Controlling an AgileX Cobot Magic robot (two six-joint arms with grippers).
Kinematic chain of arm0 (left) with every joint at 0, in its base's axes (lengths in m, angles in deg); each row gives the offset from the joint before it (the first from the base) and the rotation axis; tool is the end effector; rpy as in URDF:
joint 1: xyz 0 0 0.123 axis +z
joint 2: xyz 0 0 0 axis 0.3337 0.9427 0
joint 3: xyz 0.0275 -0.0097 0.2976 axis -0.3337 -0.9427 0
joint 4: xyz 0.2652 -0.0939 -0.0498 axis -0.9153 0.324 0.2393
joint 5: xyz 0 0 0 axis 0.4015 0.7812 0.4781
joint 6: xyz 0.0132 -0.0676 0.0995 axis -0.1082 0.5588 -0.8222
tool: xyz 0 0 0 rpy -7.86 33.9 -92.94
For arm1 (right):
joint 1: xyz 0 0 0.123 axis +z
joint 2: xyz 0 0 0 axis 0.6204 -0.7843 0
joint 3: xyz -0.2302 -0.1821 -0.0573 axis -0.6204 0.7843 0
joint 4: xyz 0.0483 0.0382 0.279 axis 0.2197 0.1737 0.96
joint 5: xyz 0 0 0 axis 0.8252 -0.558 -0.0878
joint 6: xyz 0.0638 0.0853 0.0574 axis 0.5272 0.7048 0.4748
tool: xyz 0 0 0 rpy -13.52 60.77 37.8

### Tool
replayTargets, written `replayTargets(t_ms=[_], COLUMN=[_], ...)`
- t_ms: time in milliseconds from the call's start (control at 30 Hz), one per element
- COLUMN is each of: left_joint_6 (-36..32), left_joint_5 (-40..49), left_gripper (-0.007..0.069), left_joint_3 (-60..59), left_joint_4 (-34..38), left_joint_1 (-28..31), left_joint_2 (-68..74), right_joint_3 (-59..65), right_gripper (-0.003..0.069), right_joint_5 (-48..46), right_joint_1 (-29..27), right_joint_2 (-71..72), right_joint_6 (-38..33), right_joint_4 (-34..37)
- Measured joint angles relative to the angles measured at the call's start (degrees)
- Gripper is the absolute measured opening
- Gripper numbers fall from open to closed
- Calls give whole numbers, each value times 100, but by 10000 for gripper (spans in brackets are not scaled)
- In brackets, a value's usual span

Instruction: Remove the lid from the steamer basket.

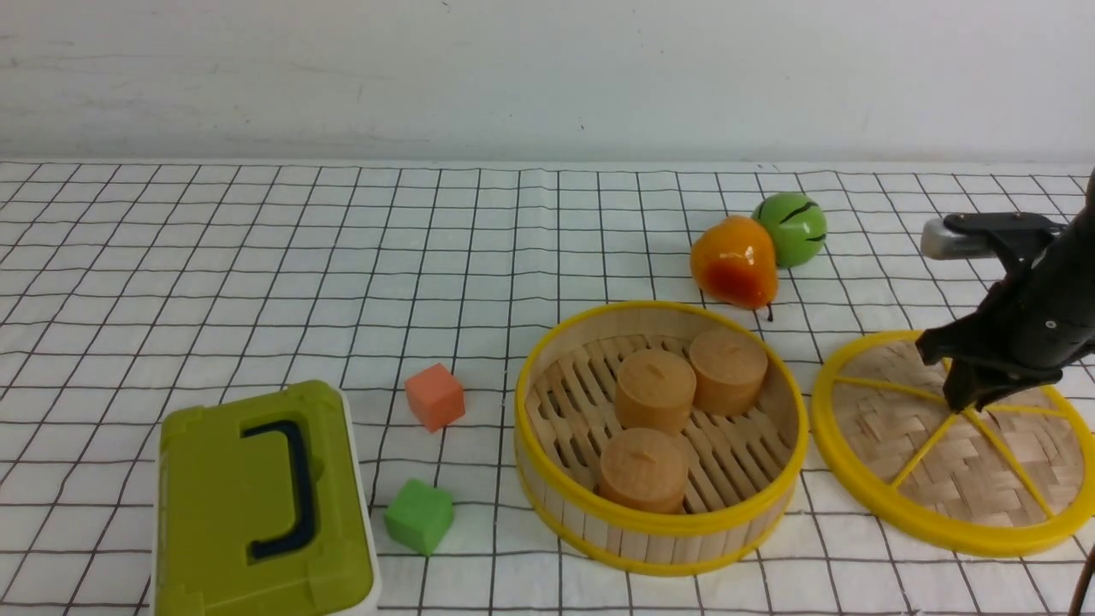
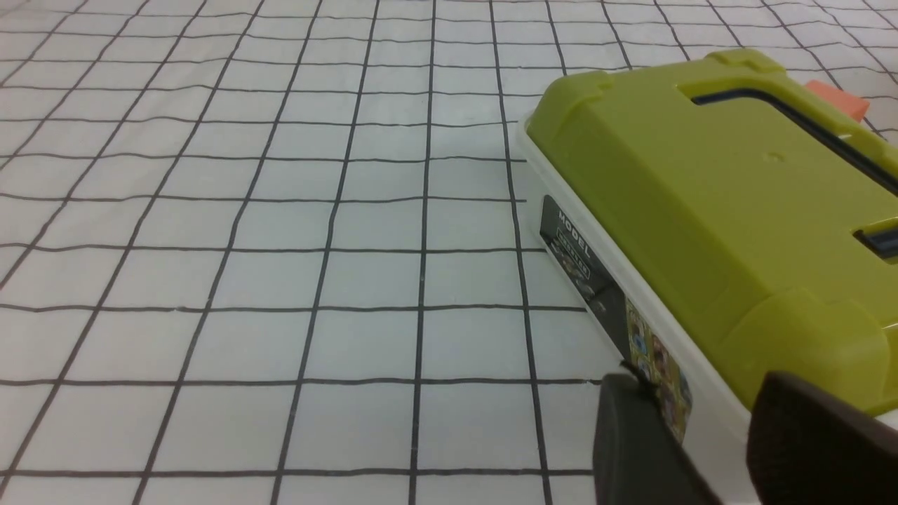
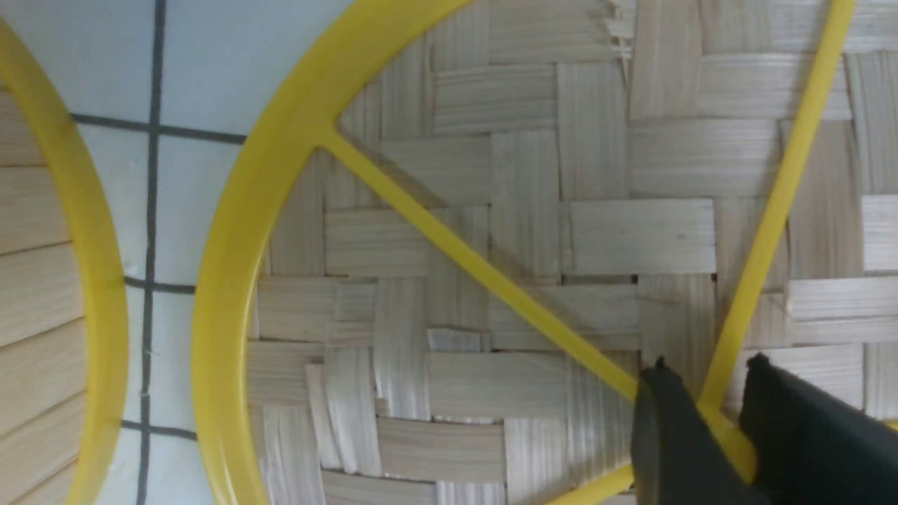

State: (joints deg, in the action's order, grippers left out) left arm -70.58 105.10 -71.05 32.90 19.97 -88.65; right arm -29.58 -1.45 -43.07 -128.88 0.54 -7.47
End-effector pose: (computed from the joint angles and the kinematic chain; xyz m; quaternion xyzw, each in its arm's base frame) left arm 0.1026 -0.0015 0.1631 -0.0060 0.7991 -0.0121 0.6011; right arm 0.4408 -0.0197 0.1673 -0.0154 0.9860 0.0550 0.1567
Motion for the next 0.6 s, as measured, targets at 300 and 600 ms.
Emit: replayTargets(t_ms=[300,600], left_joint_6=[0,0], left_joint_5=[0,0], left_gripper=[239,239], left_joint_3=[0,0], left_joint_4=[0,0], left_joint_1=[0,0], left_joint_2=[0,0], right_joint_3=[22,533], right_gripper=[350,173], right_joint_5=[-770,-467], right_joint_1=[0,0], right_joint_2=[841,3746], right_joint_6=[-43,-292], right_joint_4=[360,585])
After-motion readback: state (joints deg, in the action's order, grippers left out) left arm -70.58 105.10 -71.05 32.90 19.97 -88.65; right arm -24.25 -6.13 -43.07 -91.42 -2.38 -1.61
